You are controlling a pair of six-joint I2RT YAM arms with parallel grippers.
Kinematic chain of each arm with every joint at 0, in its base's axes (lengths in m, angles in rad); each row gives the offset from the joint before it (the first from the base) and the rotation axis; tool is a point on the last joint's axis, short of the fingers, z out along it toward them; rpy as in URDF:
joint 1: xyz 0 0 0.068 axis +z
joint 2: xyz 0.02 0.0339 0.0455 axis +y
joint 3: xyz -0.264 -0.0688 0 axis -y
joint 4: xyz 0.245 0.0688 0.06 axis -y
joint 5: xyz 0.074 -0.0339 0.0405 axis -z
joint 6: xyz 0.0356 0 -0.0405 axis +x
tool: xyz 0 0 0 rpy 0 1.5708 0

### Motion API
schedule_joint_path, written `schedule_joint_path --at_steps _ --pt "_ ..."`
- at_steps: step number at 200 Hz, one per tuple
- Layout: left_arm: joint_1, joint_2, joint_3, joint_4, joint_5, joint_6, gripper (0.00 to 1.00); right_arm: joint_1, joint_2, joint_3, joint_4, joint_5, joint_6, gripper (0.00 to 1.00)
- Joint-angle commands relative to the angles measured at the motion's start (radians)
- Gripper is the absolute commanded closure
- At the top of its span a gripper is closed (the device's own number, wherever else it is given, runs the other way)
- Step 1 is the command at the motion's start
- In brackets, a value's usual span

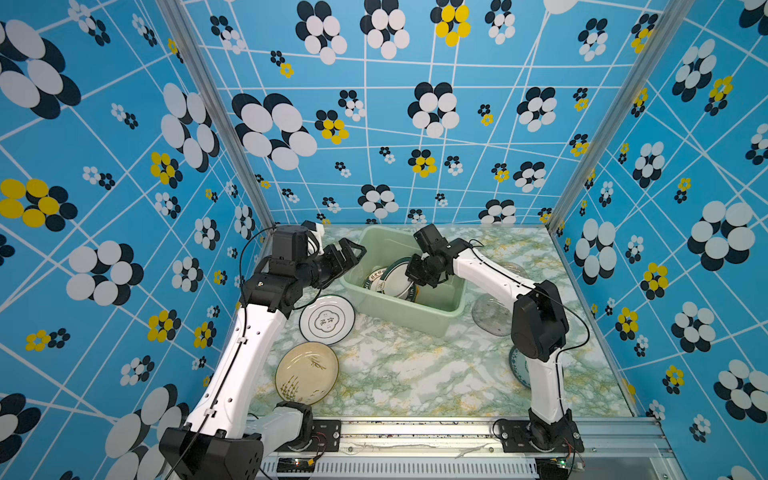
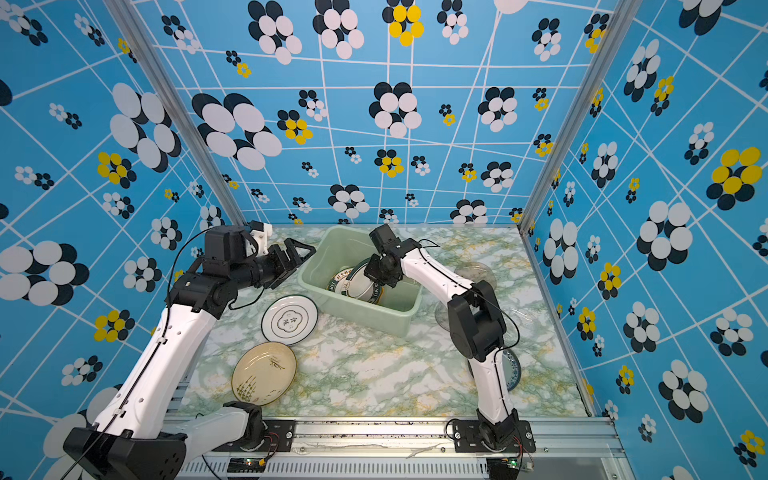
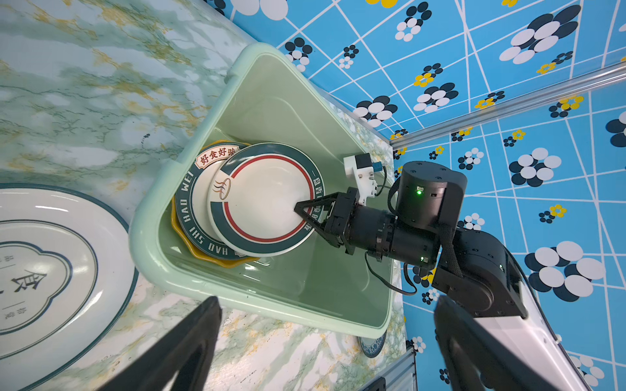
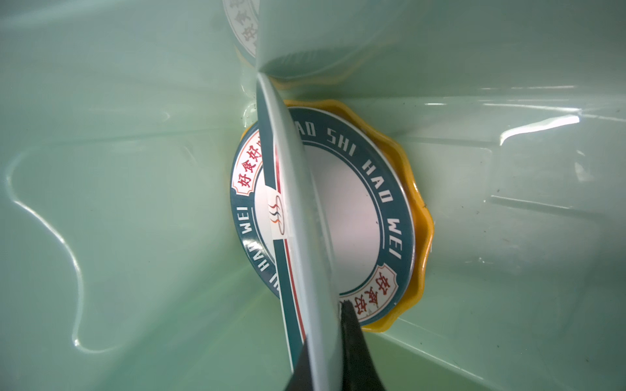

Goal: Place the plates into the plastic bin on the countertop
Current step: Place the plate in the plastic bin.

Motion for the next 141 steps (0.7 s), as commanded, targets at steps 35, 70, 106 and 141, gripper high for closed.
schedule_joint_path --at_steps 35,70,106,141 --pt "0.01 0.023 0.005 -0.006 0.006 0.007 0.01 -0.014 0.031 -0.041 0.051 -0.012 -0.004 0.83" --pt "0.01 0.026 0.002 -0.007 0.002 0.005 0.01 -0.017 0.047 -0.055 0.057 -0.03 -0.005 0.79" --pt "0.01 0.022 -0.008 -0.007 0.002 0.003 0.01 -0.015 0.054 -0.07 0.077 -0.033 -0.003 0.73" --pt "0.01 0.018 -0.015 -0.004 -0.001 0.003 0.01 -0.015 0.072 -0.067 0.09 -0.047 -0.005 0.62"
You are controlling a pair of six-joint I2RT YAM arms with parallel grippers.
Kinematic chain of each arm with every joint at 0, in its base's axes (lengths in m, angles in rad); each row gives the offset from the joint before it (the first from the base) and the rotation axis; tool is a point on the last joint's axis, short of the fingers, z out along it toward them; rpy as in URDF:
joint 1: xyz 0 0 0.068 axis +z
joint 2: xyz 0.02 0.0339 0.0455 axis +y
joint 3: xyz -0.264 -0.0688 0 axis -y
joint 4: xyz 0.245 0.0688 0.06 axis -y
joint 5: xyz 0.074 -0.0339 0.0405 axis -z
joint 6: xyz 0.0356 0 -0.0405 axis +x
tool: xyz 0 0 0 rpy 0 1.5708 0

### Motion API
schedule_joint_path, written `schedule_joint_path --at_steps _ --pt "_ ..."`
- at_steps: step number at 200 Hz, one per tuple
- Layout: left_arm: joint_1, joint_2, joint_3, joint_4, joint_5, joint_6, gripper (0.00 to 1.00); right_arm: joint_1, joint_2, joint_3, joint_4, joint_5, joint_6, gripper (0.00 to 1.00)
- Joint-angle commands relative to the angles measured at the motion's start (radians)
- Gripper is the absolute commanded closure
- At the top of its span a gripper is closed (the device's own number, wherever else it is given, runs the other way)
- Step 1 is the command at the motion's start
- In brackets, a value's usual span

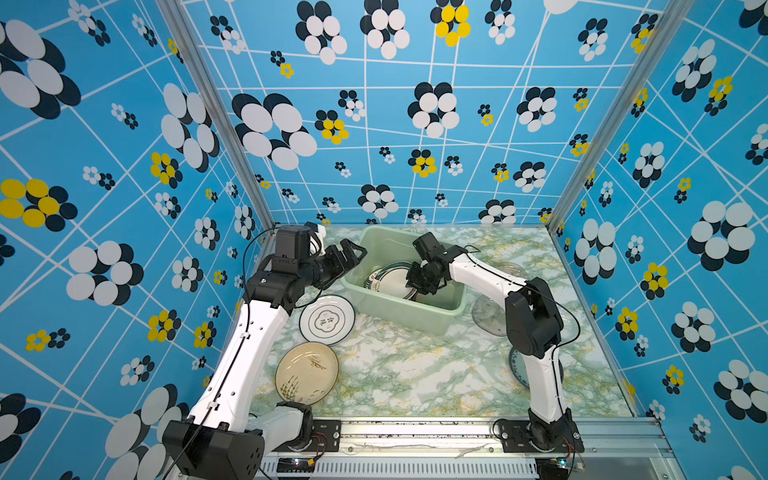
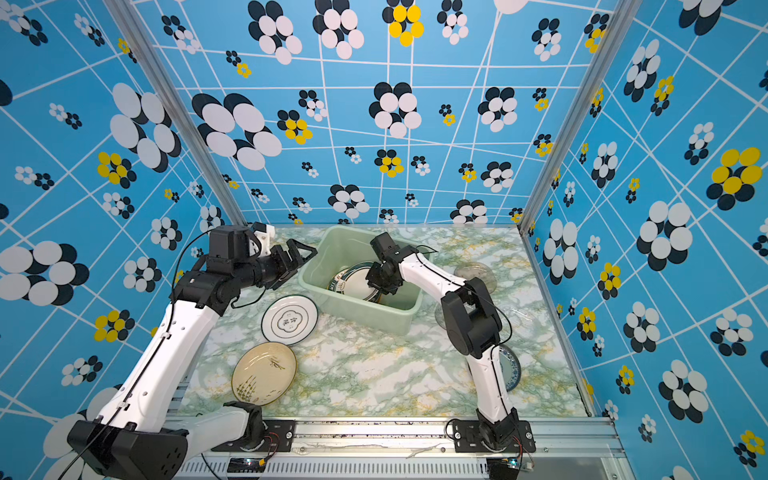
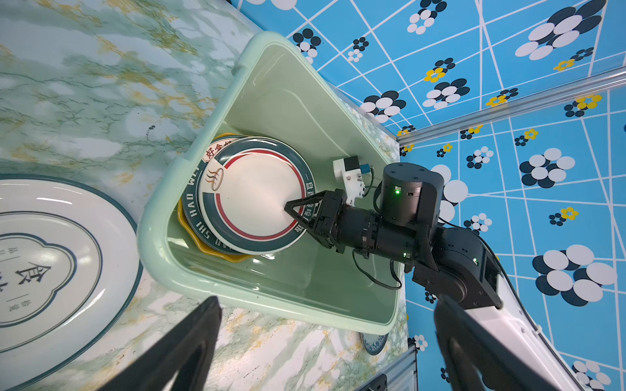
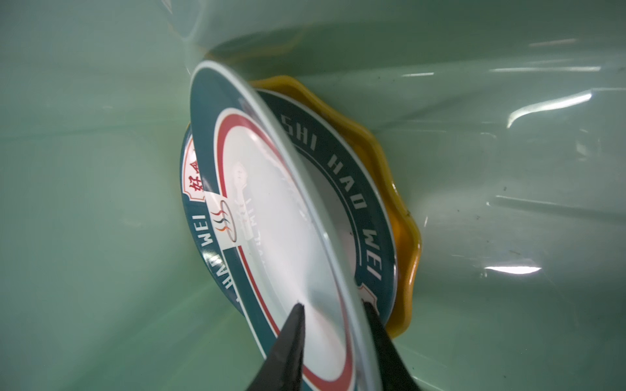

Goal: Place the plates into the plastic bin on the countertop
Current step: Place the plate in the plastic bin.

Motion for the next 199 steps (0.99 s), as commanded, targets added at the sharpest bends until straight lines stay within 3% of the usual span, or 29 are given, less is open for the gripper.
schedule_joint_path --at_steps 1,88,129,199 --pt "0.011 -0.004 -0.014 0.003 -0.002 0.004 0.01 -0.009 0.031 -0.005 0.034 -0.02 -0.006 0.61" --pt "0.012 -0.043 -0.024 -0.016 -0.067 0.028 0.01 -0.007 0.074 0.045 0.009 -0.029 -0.068 0.28" --pt "0.024 -0.101 -0.051 -0.033 -0.165 0.047 0.01 0.001 0.092 0.121 -0.031 -0.047 -0.138 0.23" --pt "0.098 -0.178 -0.092 -0.097 -0.166 0.075 0.01 0.008 0.011 0.197 -0.217 0.14 -0.202 0.15"
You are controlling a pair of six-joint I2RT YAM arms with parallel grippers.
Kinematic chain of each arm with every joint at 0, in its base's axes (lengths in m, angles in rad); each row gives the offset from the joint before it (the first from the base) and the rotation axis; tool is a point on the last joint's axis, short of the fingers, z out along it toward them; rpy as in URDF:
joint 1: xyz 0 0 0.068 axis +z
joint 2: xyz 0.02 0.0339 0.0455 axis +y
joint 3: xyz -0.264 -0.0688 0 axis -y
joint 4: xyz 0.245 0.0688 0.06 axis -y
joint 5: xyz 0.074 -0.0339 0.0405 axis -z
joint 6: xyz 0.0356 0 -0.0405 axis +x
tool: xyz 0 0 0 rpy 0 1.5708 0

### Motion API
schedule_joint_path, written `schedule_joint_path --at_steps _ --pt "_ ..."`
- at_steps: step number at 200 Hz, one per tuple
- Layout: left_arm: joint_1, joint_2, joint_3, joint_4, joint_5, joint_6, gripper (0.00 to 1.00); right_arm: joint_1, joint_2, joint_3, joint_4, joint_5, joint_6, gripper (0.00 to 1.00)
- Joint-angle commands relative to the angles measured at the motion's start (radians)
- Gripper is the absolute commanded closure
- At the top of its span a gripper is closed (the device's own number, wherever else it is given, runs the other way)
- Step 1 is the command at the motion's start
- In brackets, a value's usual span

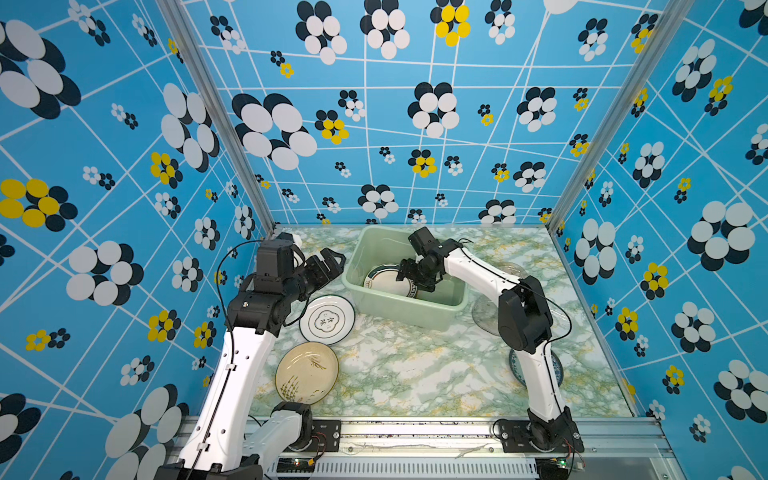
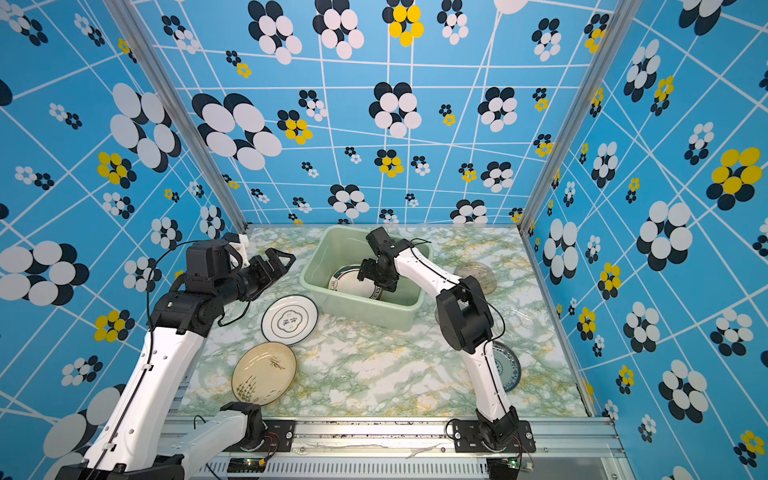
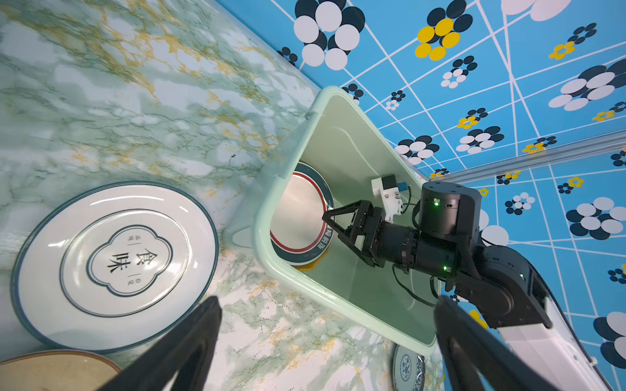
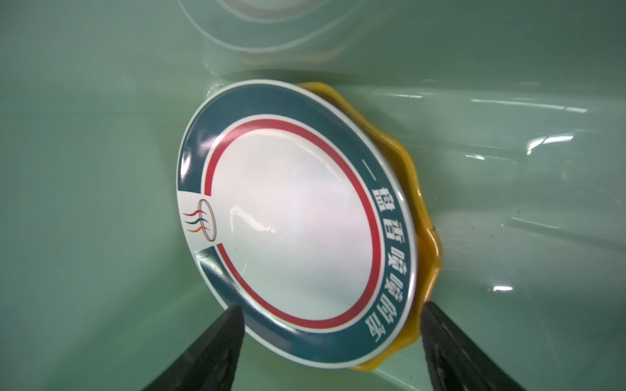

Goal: Place the plates into the plastic bin on the countertop
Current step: Place the plate in the plastic bin, then pick up the plate from the middle-left of the table.

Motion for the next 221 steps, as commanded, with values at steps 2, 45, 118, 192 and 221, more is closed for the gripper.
schedule_joint_path --at_steps 2,45,118,192,221 --pt "0.02 -0.025 -0.012 -0.041 -0.01 0.049 0.01 0.003 -0.074 0.032 -0.096 0.105 -0.045 0.15" --pt "0.043 -0.069 -0.001 -0.102 -0.048 0.104 0.01 0.011 -0.221 0.033 -0.073 0.114 -0.058 0.15" --pt "0.081 -0.106 0.0 -0.237 -0.176 0.139 0.01 0.239 -0.645 -0.384 0.388 0.244 0.133 0.16" --pt "0.144 -0.147 -0.063 -0.182 -0.099 0.147 0.01 0.605 -0.702 -0.605 0.752 0.611 0.201 0.16" --pt "0.207 -0.16 -0.097 -0.138 -0.065 0.129 0.01 0.684 -0.648 -0.621 0.805 0.645 0.267 0.16"
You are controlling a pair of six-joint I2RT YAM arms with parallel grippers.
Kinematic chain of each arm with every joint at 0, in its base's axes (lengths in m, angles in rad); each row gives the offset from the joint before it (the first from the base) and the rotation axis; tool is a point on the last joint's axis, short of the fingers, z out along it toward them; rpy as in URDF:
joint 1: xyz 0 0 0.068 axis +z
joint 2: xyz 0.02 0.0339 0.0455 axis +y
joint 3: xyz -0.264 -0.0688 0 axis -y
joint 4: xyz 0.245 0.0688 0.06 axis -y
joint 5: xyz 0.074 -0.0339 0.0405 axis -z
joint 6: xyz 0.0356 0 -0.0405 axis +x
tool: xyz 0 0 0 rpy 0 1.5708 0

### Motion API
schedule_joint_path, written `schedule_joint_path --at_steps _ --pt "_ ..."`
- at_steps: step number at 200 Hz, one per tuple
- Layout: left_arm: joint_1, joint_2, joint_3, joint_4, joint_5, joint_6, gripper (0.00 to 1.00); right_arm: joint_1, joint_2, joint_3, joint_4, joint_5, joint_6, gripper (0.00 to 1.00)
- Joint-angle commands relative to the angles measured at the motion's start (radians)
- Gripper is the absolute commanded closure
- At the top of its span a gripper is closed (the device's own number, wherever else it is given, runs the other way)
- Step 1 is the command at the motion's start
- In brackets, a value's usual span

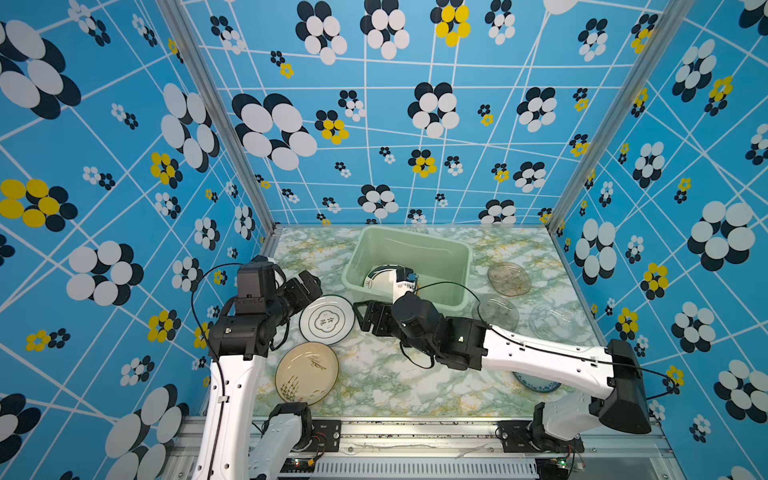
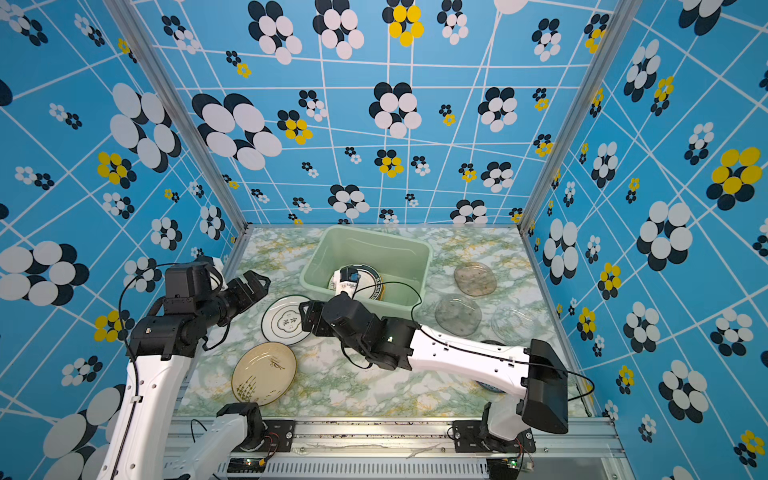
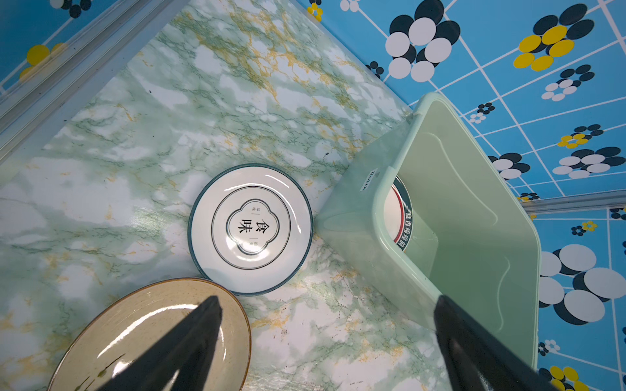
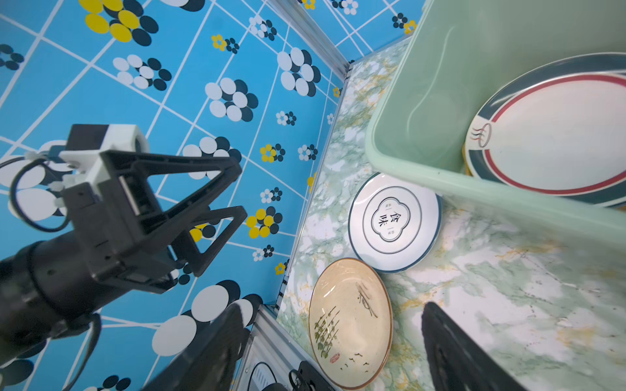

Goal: Place the plates into the plastic bin on the countertop
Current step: Pick up the plate from the middle-left of the table.

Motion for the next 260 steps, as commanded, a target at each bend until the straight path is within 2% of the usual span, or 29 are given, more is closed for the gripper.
schedule_joint_path --at_steps 1,24,52,91,134,186,260 --pt "0.056 -0.009 -0.019 0.055 0.055 0.001 0.01 0.038 0.033 -0.01 0.14 0.117 0.065 0.15" --pt "0.127 0.055 -0.039 0.054 0.178 -0.006 0.01 0.062 0.066 -0.052 0.155 0.124 0.159 0.16" --pt "0.199 0.094 -0.133 0.177 0.272 -0.068 0.01 0.071 0.101 -0.128 0.221 0.156 0.321 0.16" --pt "0.263 0.161 -0.247 0.356 0.31 -0.167 0.01 0.082 0.184 -0.158 0.282 0.149 0.464 0.16" --pt "0.291 0.269 -0.274 0.519 0.322 -0.205 0.01 0.081 0.295 -0.2 0.401 0.158 0.594 0.16" --pt "0.3 0.465 -0.198 0.564 0.347 -0.148 0.01 0.066 0.454 -0.153 0.54 0.13 0.652 0.16" --pt "0.302 0.719 -0.024 0.455 0.392 0.076 0.01 0.025 0.59 -0.071 0.558 0.056 0.708 0.16"
